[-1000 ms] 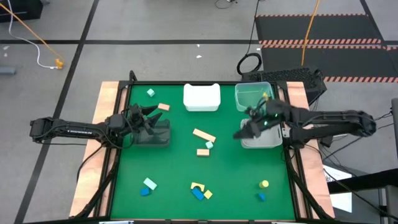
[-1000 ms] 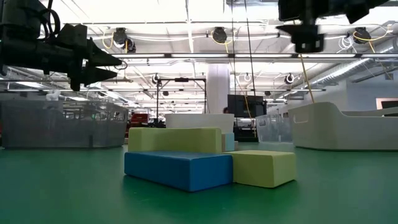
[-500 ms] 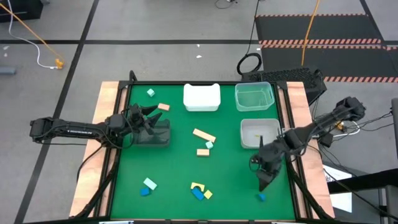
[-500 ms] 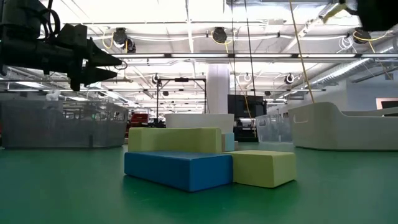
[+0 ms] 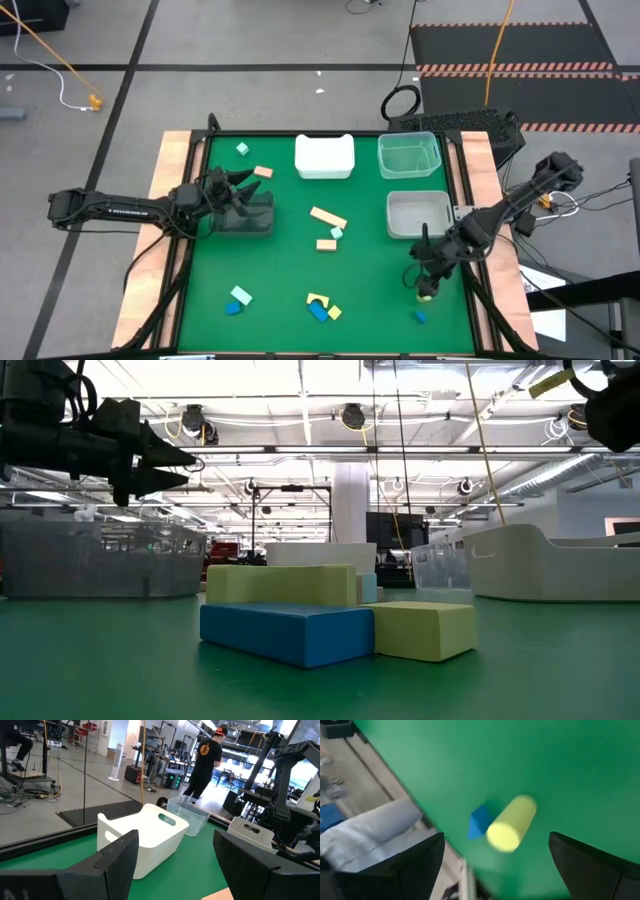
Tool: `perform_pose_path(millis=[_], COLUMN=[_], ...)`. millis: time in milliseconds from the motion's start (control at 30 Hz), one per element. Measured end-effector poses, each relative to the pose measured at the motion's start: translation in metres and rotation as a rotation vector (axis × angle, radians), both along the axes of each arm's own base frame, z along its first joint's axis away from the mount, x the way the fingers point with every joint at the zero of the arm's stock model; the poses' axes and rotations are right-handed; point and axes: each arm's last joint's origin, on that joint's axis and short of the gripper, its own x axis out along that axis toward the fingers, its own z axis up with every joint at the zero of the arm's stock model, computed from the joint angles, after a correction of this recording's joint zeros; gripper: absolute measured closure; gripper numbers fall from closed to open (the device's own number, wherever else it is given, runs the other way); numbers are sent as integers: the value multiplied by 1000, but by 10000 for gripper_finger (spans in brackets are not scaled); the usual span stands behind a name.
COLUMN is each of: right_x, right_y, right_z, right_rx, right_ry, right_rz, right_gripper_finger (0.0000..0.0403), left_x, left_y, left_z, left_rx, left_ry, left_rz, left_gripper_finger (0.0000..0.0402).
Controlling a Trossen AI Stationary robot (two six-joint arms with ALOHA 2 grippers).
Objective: Sort & place blocks by color
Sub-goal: Put the top right green block into the transparent bin
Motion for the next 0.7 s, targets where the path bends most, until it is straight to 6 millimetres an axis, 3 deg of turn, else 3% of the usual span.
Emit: perform_pose_path(millis=[167,433,700], right_x=[-6,-13,-16], right_y=[4,18,35], right_z=[-9,-23,-26], right_rx=[-80,-311,-299], right_ry=[-43,-215,-307], right_rz=[60,312,449], right_gripper_finger=[54,54,54], left_x=[0,0,0], left_y=[0,0,0], left_z=[0,0,0], left_rx=[0,0,0], left_ry=[0,0,0], left_rz=[0,0,0], left_gripper_finger=[144,144,144])
